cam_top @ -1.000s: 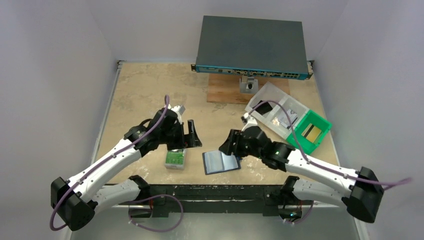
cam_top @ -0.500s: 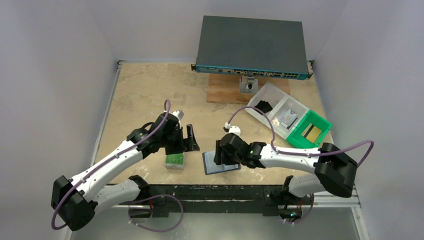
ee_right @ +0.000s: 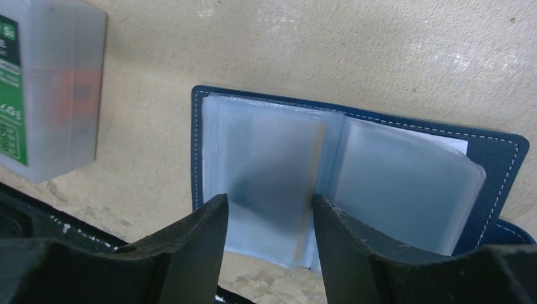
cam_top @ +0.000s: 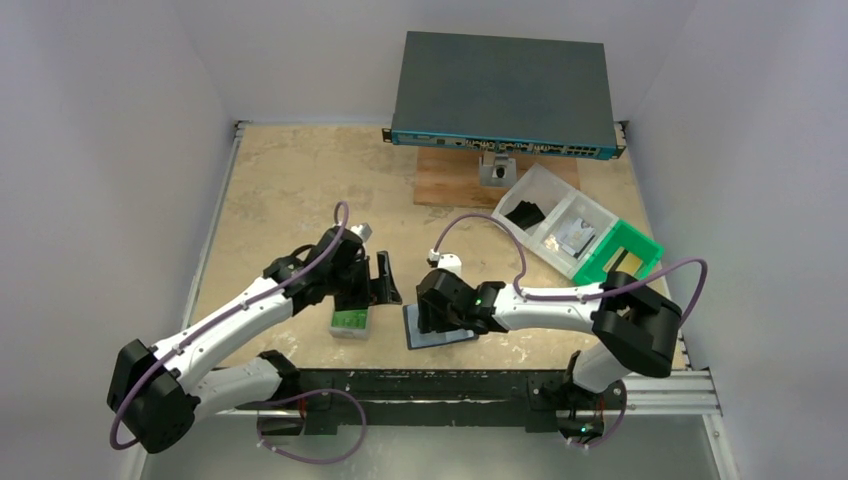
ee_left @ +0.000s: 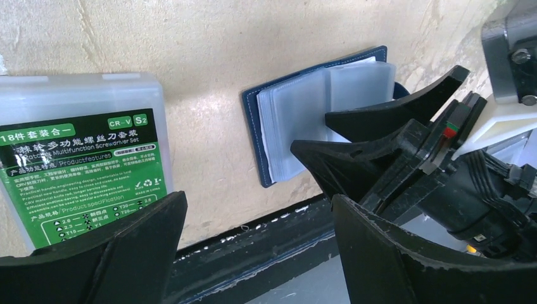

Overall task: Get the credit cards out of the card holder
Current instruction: Remove the credit card from the card holder.

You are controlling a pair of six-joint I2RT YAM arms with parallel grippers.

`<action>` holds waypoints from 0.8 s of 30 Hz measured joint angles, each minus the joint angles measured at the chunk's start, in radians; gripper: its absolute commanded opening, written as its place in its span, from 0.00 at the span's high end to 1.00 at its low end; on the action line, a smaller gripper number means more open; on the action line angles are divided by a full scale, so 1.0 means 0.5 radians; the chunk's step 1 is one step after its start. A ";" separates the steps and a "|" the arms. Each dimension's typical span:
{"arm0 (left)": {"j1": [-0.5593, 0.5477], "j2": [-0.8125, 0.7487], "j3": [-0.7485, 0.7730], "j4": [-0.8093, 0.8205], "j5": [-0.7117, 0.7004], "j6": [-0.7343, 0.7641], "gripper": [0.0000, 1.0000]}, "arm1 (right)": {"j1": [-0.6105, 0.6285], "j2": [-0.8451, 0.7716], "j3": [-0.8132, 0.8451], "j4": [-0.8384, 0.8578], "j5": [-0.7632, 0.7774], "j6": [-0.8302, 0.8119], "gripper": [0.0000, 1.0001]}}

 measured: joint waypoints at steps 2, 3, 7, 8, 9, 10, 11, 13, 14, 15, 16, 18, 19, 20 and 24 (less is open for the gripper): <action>0.000 0.014 -0.008 0.004 0.003 -0.002 0.15 | 0.002 0.048 0.011 -0.005 0.000 -0.003 0.52; 0.000 0.019 -0.013 0.011 0.005 -0.003 0.15 | 0.002 0.068 0.024 -0.015 -0.001 -0.005 0.53; 0.000 0.034 -0.029 0.032 0.024 -0.003 0.16 | 0.002 0.101 0.053 -0.017 -0.005 0.002 0.59; 0.000 0.042 -0.031 0.037 0.030 -0.003 0.16 | 0.002 0.102 0.053 -0.017 -0.005 0.002 0.63; 0.000 0.050 -0.033 0.045 0.035 -0.003 0.16 | 0.001 0.103 0.050 -0.014 -0.007 0.006 0.68; 0.000 0.060 -0.035 0.055 0.042 -0.003 0.17 | -0.001 0.105 0.046 -0.005 -0.011 0.011 0.70; 0.000 0.066 -0.036 0.060 0.047 -0.003 0.17 | -0.001 0.105 0.037 0.013 -0.018 0.019 0.73; 0.000 0.088 -0.038 0.081 0.062 -0.003 0.18 | -0.002 0.101 0.007 0.066 -0.047 0.044 0.79; 0.000 0.099 -0.044 0.100 0.072 -0.003 0.18 | -0.002 0.098 -0.012 0.104 -0.063 0.059 0.82; 0.000 0.110 -0.050 0.115 0.079 -0.004 0.20 | -0.002 0.093 -0.034 0.144 -0.076 0.072 0.85; -0.001 0.123 -0.060 0.130 0.091 -0.005 0.21 | -0.006 0.085 -0.060 0.186 -0.098 0.089 0.88; -0.002 0.163 -0.073 0.152 0.115 -0.015 0.28 | -0.018 0.069 -0.121 0.287 -0.155 0.123 0.92; -0.002 0.181 -0.079 0.169 0.125 -0.018 0.33 | -0.025 0.060 -0.147 0.329 -0.173 0.136 0.94; -0.005 0.200 -0.084 0.188 0.139 -0.019 0.38 | -0.037 0.050 -0.182 0.384 -0.207 0.155 0.95; -0.009 0.275 -0.095 0.262 0.198 -0.038 0.63 | -0.097 0.009 -0.305 0.560 -0.312 0.214 0.99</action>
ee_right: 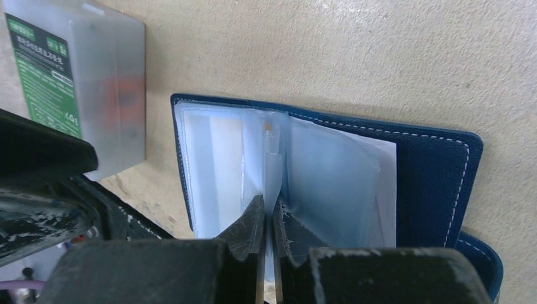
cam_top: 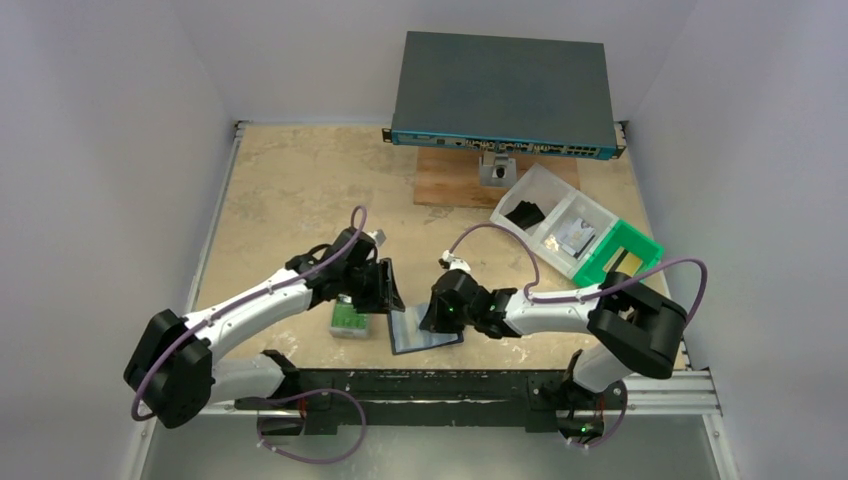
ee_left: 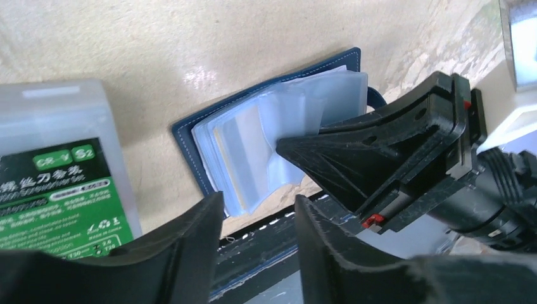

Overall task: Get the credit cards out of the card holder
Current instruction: Remove the credit card from the card holder.

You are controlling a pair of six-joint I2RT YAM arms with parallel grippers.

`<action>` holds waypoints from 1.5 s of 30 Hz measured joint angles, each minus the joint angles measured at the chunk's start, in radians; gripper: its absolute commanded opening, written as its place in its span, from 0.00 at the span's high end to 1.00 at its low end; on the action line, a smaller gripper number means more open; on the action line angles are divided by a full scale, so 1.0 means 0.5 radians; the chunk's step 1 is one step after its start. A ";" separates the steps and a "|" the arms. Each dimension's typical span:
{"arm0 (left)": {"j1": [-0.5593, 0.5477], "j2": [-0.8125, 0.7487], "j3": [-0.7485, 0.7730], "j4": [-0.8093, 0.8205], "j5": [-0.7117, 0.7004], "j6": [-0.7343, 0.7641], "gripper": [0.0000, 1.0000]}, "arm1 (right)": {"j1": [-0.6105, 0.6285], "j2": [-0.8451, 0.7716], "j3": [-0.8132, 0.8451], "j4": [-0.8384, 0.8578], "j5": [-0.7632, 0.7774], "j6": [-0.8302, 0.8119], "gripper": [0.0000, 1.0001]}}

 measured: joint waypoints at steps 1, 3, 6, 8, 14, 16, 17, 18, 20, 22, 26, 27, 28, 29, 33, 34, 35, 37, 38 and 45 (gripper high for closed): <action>-0.004 0.020 0.000 0.024 0.018 -0.002 0.69 | -0.014 -0.005 -0.025 0.041 -0.023 0.011 0.99; -0.011 0.061 0.000 0.072 0.052 -0.008 0.79 | -0.045 -0.013 -0.074 0.117 -0.076 0.027 1.00; -0.026 0.123 0.000 0.122 0.085 -0.008 0.92 | -0.093 -0.015 -0.152 0.253 -0.161 0.050 1.00; -0.034 0.180 0.000 0.154 0.100 -0.009 0.98 | -0.121 -0.020 -0.208 0.348 -0.213 0.067 1.00; -0.060 0.372 0.000 0.216 0.108 -0.008 1.00 | -0.185 -0.008 -0.298 0.528 -0.330 0.097 1.00; -0.070 0.405 0.000 0.220 0.105 -0.008 1.00 | -0.195 -0.006 -0.315 0.563 -0.348 0.105 1.00; -0.076 0.420 0.001 0.220 0.101 -0.007 1.00 | -0.200 -0.002 -0.322 0.581 -0.361 0.106 1.00; -0.082 0.434 0.001 0.219 0.095 -0.005 1.00 | -0.207 0.005 -0.328 0.597 -0.375 0.108 1.00; -0.098 0.454 0.001 0.216 0.069 0.002 1.00 | -0.215 0.008 -0.340 0.623 -0.388 0.114 1.00; -0.115 0.473 0.008 0.208 0.047 0.008 1.00 | -0.220 0.016 -0.345 0.642 -0.401 0.118 1.00; -0.158 0.568 0.060 0.204 0.013 0.009 1.00 | -0.221 0.029 -0.345 0.668 -0.426 0.122 1.00; -0.170 0.596 0.078 0.205 0.010 0.008 1.00 | -0.221 0.029 -0.345 0.669 -0.427 0.122 1.00; -0.181 0.619 0.093 0.208 0.010 0.008 1.00 | -0.222 0.029 -0.345 0.670 -0.428 0.122 1.00; -0.195 0.645 0.113 0.213 0.010 0.007 1.00 | -0.222 0.029 -0.345 0.670 -0.428 0.123 1.00; -0.233 0.741 0.175 0.253 0.027 0.003 1.00 | -0.222 0.024 -0.345 0.667 -0.428 0.121 0.94; -0.237 0.758 0.186 0.266 0.036 -0.001 1.00 | -0.222 0.020 -0.345 0.661 -0.427 0.121 0.90; -0.242 0.767 0.190 0.277 0.044 -0.002 1.00 | -0.222 0.011 -0.345 0.649 -0.426 0.120 0.86; -0.242 0.774 0.192 0.288 0.053 -0.008 1.00 | -0.221 -0.024 -0.343 0.602 -0.425 0.113 0.78; -0.243 0.774 0.194 0.288 0.056 -0.009 1.00 | -0.219 -0.056 -0.340 0.556 -0.420 0.102 0.73; -0.243 0.774 0.196 0.292 0.063 -0.008 1.00 | -0.215 -0.337 -0.259 0.169 -0.330 0.037 0.62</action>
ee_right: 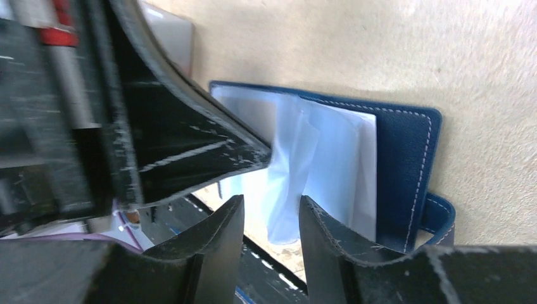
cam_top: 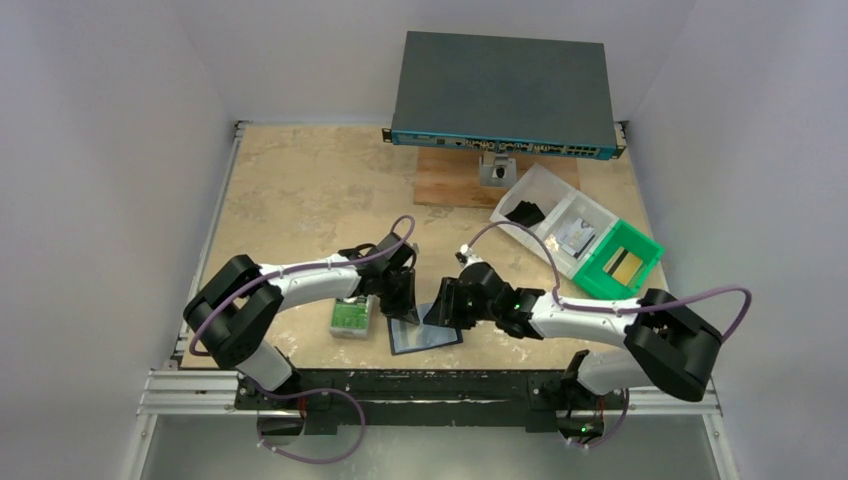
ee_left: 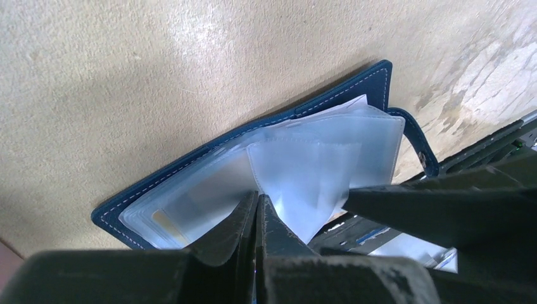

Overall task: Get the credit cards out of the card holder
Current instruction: Remove the credit card from the card holder.

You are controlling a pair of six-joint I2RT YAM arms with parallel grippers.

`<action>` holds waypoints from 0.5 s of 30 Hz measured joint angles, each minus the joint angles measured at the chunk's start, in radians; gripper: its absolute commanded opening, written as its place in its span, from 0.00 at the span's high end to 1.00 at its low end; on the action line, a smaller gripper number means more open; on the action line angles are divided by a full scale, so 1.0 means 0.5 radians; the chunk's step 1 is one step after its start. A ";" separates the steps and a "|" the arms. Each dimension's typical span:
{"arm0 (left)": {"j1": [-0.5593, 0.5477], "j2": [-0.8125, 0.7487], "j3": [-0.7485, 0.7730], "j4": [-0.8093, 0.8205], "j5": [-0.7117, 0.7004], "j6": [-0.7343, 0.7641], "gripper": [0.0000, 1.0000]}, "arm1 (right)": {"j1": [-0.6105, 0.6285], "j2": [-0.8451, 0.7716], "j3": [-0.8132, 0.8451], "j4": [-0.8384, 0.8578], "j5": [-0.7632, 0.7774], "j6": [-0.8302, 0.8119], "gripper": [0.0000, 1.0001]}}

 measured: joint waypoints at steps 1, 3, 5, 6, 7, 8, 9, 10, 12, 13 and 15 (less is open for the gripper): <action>0.000 0.000 0.000 0.005 0.002 0.001 1.00 | 0.000 -0.039 0.026 -0.051 0.019 -0.011 0.62; 0.000 -0.002 0.000 0.017 0.009 0.001 1.00 | 0.000 -0.098 0.076 -0.131 0.064 -0.027 0.62; 0.000 -0.008 0.000 0.032 0.029 0.002 1.00 | 0.000 -0.156 0.121 -0.210 0.106 -0.038 0.62; -0.001 -0.015 0.000 0.042 0.047 0.002 1.00 | 0.000 -0.185 0.136 -0.249 0.127 -0.041 0.61; -0.002 -0.026 0.000 0.053 0.063 0.002 1.00 | 0.000 -0.211 0.146 -0.284 0.147 -0.043 0.62; -0.005 -0.038 0.000 0.064 0.075 0.002 1.00 | 0.000 -0.230 0.152 -0.317 0.170 -0.047 0.62; -0.010 -0.061 0.000 0.081 0.093 0.002 1.00 | 0.000 -0.258 0.159 -0.369 0.193 -0.051 0.62; -0.013 -0.078 0.000 0.095 0.106 0.002 1.00 | 0.000 -0.272 0.161 -0.397 0.212 -0.054 0.62; -0.027 -0.106 0.013 0.113 0.140 0.002 1.00 | 0.000 -0.302 0.166 -0.470 0.253 -0.062 0.62; -0.032 -0.109 0.022 0.122 0.153 0.002 1.00 | 0.000 -0.308 0.166 -0.497 0.274 -0.064 0.62; -0.046 -0.109 0.050 0.137 0.177 0.005 1.00 | 0.000 -0.318 0.166 -0.542 0.294 -0.069 0.62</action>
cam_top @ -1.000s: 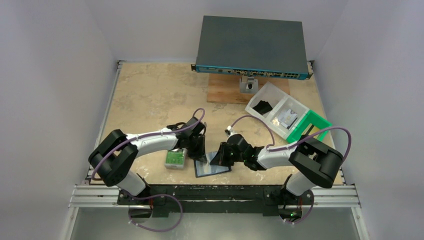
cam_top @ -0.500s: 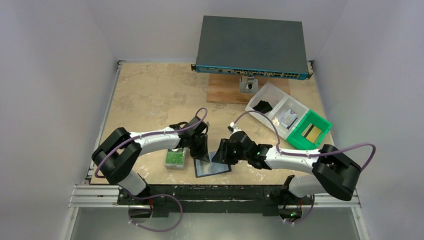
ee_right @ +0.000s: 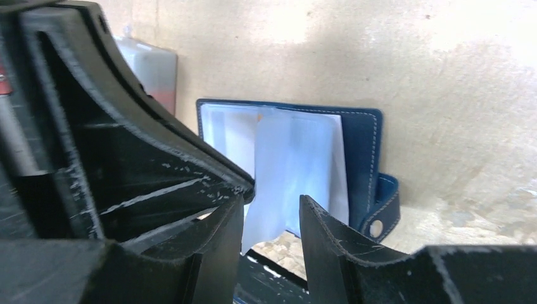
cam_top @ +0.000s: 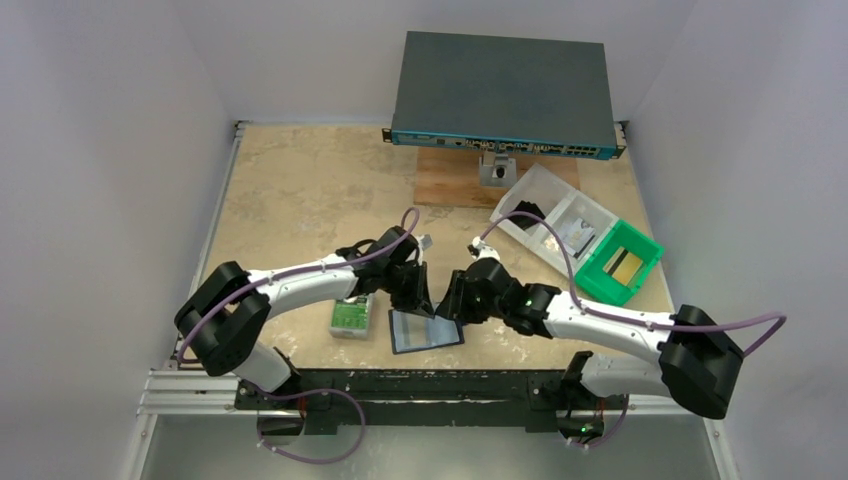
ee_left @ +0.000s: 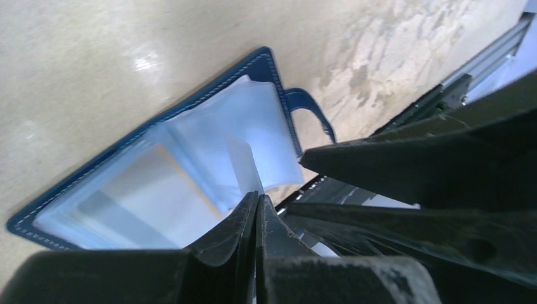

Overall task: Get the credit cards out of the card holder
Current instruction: Remove the credit card from the card holder.

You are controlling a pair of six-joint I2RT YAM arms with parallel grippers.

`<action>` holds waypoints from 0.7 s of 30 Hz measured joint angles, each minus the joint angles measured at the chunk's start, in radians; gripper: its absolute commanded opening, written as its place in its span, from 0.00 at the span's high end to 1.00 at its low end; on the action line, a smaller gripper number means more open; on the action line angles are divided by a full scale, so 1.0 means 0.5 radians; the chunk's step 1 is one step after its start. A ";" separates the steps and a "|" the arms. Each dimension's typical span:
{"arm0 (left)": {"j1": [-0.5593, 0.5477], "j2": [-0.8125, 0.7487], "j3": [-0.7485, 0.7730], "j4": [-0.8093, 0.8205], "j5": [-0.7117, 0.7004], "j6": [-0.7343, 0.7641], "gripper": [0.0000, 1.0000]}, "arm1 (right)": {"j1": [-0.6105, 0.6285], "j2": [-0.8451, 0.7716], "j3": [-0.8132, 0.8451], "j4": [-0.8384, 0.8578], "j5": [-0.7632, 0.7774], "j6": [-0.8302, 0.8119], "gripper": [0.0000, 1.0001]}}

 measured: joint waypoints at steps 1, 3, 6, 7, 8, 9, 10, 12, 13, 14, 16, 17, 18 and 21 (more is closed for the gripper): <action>-0.008 0.000 0.012 0.008 0.014 0.001 1.00 | 0.000 -0.004 0.000 -0.021 0.017 -0.001 0.62; -0.023 0.010 0.035 0.034 0.045 0.002 1.00 | 0.000 -0.020 0.000 -0.061 0.037 -0.001 0.63; -0.047 0.063 0.073 0.057 0.069 0.002 0.98 | 0.000 -0.061 0.000 -0.115 0.072 -0.001 0.63; -0.053 0.090 0.087 0.063 0.081 0.002 0.98 | 0.000 -0.079 0.000 -0.132 0.085 0.001 0.63; -0.061 0.122 0.104 0.065 0.091 0.002 0.98 | 0.000 -0.103 0.000 -0.155 0.099 0.001 0.63; -0.067 0.150 0.120 0.066 0.098 0.002 0.98 | 0.000 -0.130 0.000 -0.182 0.116 0.001 0.63; -0.074 0.184 0.139 0.067 0.105 0.002 0.98 | 0.000 -0.158 0.000 -0.202 0.137 0.001 0.63; -0.085 0.256 0.178 0.068 0.117 0.002 0.98 | 0.000 -0.210 0.000 -0.243 0.167 0.003 0.62; -0.087 0.294 0.198 0.067 0.123 0.002 0.98 | 0.000 -0.240 0.000 -0.268 0.189 0.004 0.62; -0.087 0.326 0.213 0.066 0.127 0.002 0.97 | 0.000 -0.264 0.000 -0.291 0.201 0.004 0.62; -0.089 0.391 0.242 0.065 0.133 0.002 0.95 | 0.000 -0.299 0.000 -0.319 0.222 0.007 0.63; -0.089 0.414 0.249 0.064 0.135 0.002 0.94 | 0.000 -0.304 0.000 -0.324 0.230 0.008 0.63; -0.089 0.430 0.258 0.060 0.136 0.003 0.92 | 0.000 -0.306 0.000 -0.328 0.237 0.008 0.63; -0.089 0.442 0.273 0.056 0.137 0.009 0.88 | 0.000 -0.306 0.000 -0.342 0.240 0.008 0.63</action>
